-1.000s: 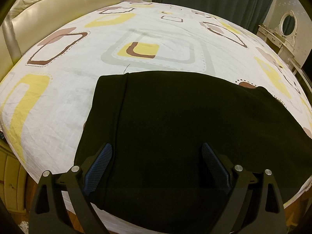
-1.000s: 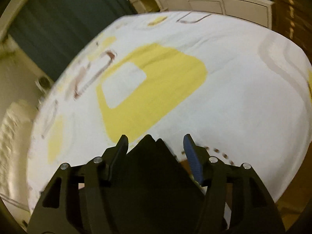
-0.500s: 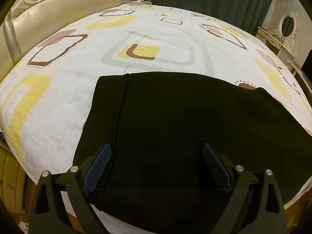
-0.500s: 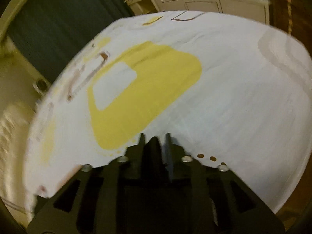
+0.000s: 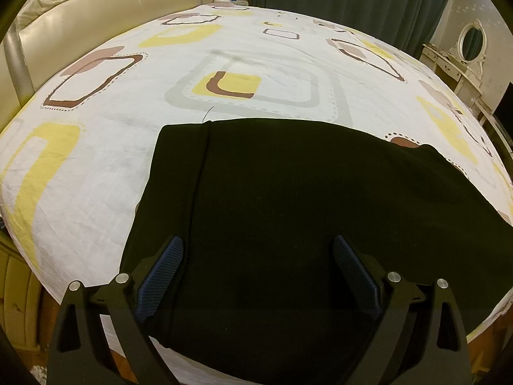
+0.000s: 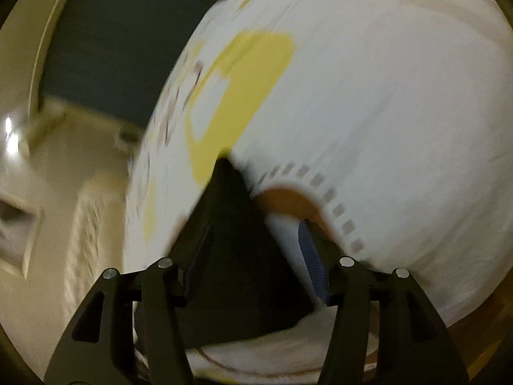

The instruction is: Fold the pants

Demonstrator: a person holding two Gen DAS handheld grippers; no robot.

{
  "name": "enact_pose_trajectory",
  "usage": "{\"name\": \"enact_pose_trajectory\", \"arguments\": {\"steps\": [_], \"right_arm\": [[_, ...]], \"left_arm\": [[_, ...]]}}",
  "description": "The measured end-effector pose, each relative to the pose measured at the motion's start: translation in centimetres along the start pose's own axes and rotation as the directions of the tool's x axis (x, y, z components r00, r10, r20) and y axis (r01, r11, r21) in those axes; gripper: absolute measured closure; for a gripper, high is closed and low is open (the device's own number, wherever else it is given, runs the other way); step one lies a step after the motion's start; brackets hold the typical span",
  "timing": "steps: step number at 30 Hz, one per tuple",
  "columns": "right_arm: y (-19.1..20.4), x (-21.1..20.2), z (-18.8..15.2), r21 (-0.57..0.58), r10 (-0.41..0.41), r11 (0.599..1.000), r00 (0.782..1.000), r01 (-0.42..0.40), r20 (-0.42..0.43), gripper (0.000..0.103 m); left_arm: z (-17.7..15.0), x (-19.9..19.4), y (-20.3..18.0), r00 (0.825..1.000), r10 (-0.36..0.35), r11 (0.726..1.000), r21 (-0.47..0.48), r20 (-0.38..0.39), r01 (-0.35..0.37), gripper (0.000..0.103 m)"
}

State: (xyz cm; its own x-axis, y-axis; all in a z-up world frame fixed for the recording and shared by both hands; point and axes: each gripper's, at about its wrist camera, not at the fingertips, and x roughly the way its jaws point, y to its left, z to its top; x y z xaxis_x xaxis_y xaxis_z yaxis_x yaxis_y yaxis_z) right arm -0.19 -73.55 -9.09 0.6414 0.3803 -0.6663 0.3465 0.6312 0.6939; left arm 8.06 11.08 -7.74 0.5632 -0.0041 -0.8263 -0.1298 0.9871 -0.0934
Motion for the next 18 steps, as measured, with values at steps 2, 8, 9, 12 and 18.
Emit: {"name": "enact_pose_trajectory", "arguments": {"steps": [2,8,9,12,18], "right_arm": [[2.0,0.8,-0.4,-0.096,-0.087,0.992,0.996,0.084,-0.031,0.056],[5.3,0.7,-1.8,-0.158,-0.186,0.971,0.982,0.182,-0.014,0.085],[5.8,0.3,-2.1,-0.157,-0.181,0.971,0.984,0.179,0.005,0.085],[8.4,-2.1,-2.7,-0.156,-0.114,0.980,0.991,0.124,0.074,0.086],[15.0,-4.5,-3.8,-0.222,-0.018,0.974,0.991,0.047,0.132,0.086]], "left_arm": [[0.0,0.0,0.0,1.000,-0.002,1.000,0.000,-0.001,0.002,0.009],[0.1,-0.1,0.0,1.000,-0.004,1.000,-0.001,-0.013,0.004,0.009],[0.2,-0.2,0.0,1.000,-0.005,1.000,-0.003,-0.018,0.005,0.009],[0.3,-0.6,0.1,0.999,0.000,1.000,-0.007,-0.035,0.000,0.009],[0.3,-2.4,0.2,0.999,0.010,0.999,-0.030,-0.031,-0.011,0.009]]}}
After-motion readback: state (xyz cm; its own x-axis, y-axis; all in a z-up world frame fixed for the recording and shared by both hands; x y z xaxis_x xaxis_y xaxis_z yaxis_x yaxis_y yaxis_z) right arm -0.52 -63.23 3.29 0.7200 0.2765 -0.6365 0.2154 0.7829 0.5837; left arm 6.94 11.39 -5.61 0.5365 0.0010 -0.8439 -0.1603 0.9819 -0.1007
